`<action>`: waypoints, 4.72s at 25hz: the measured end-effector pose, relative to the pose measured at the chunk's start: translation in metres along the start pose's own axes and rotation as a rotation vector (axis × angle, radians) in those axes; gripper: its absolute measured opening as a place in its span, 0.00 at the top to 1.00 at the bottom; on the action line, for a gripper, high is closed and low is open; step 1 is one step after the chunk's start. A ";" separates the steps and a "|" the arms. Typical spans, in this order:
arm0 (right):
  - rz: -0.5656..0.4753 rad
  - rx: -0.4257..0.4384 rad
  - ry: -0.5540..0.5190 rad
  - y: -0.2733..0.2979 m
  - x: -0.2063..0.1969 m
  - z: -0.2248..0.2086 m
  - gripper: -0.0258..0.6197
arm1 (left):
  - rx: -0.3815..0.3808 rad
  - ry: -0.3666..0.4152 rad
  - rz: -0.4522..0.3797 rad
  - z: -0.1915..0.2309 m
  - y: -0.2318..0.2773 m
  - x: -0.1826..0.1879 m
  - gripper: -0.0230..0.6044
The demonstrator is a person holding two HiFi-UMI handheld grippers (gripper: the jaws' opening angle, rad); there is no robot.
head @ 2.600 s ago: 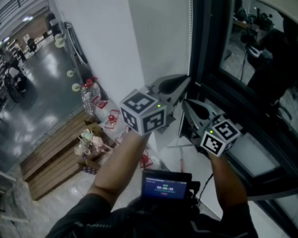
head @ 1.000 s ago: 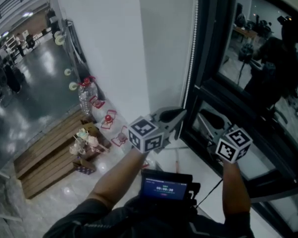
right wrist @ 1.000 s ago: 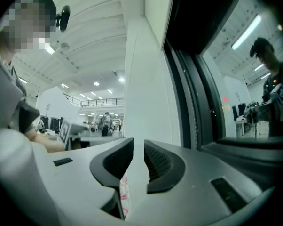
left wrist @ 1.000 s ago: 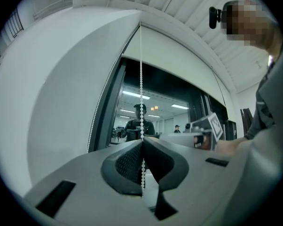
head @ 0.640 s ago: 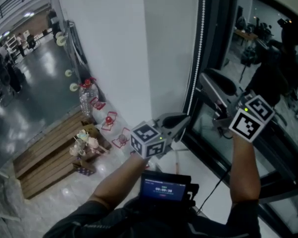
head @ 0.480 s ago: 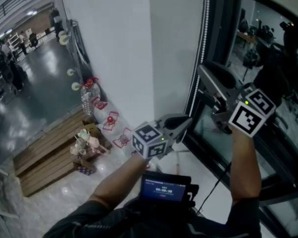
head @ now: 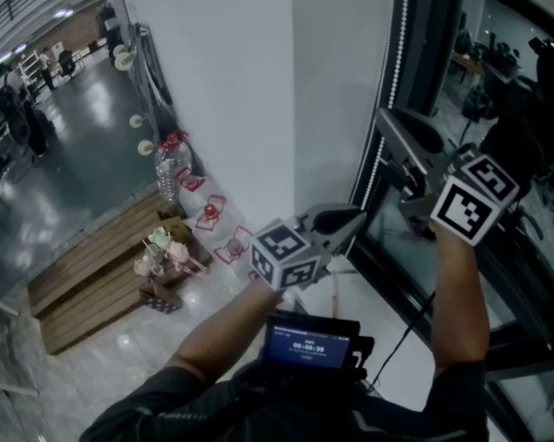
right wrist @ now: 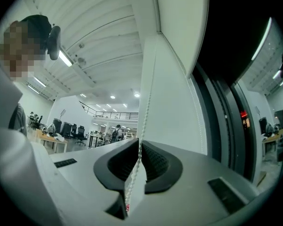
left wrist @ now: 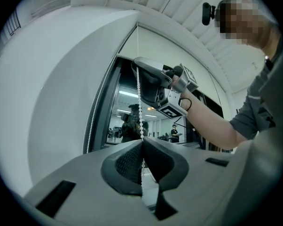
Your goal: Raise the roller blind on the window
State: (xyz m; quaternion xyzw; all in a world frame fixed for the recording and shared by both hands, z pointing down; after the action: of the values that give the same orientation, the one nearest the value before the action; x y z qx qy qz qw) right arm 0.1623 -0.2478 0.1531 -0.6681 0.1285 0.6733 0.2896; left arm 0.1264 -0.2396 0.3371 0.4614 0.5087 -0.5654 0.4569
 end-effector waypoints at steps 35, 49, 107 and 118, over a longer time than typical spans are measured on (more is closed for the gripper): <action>-0.066 -0.045 0.021 -0.012 -0.041 -0.012 0.94 | 0.135 -0.047 0.059 0.036 -0.013 -0.015 0.88; 0.007 -0.054 0.042 -0.020 -0.091 -0.008 0.94 | 0.126 -0.019 0.025 0.024 -0.013 0.018 0.88; 0.190 -0.092 0.228 -0.052 -0.249 0.027 0.94 | 0.108 0.105 -0.061 0.036 0.017 0.073 0.94; 0.312 -0.103 0.281 -0.062 -0.290 0.037 0.94 | 0.118 0.083 0.002 0.035 0.009 0.024 0.94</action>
State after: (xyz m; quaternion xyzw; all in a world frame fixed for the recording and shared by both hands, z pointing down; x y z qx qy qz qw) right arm 0.1489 -0.2404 0.4514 -0.7413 0.2352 0.6158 0.1265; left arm 0.1294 -0.2758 0.3141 0.5110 0.4923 -0.5746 0.4079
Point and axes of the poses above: the fingertips, and each gripper's own axes: y forward along the fingers, z to its left, x out of its top, the point moved 3 cm from there along -y, backward along the fingers, and after that the axes turned 2 degrees about -z, right-handed, at the moved point
